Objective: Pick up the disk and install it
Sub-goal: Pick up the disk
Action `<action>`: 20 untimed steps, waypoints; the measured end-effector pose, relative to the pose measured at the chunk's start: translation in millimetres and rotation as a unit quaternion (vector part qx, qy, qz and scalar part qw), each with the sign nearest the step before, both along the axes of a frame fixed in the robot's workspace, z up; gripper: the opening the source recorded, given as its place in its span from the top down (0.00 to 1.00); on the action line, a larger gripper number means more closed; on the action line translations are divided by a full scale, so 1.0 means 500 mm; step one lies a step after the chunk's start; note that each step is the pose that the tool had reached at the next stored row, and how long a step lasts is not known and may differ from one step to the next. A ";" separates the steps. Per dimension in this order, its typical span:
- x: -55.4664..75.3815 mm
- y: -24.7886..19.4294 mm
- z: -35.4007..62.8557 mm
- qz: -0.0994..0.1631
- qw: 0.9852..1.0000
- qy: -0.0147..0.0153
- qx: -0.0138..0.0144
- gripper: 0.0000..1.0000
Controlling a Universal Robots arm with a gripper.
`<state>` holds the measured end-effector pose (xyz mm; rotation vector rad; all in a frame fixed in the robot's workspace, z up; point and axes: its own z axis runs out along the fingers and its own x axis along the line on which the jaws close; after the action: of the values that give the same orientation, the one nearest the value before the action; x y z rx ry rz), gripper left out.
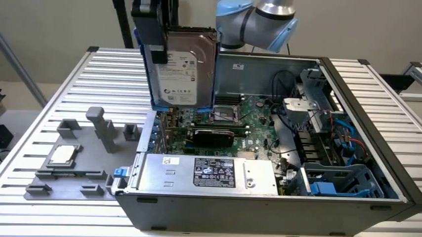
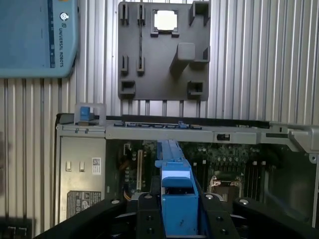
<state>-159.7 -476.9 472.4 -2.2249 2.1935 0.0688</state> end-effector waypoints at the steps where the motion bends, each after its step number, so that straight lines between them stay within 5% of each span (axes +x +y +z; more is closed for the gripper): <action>1: 0.009 -0.0024 0.000 0.000 1.000 0.000 0.000 1.00; 20: 0.182 -0.0476 0.000 0.000 1.000 0.000 0.009 1.00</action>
<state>-68.8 -500.7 472.5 -2.2158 2.1841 0.0881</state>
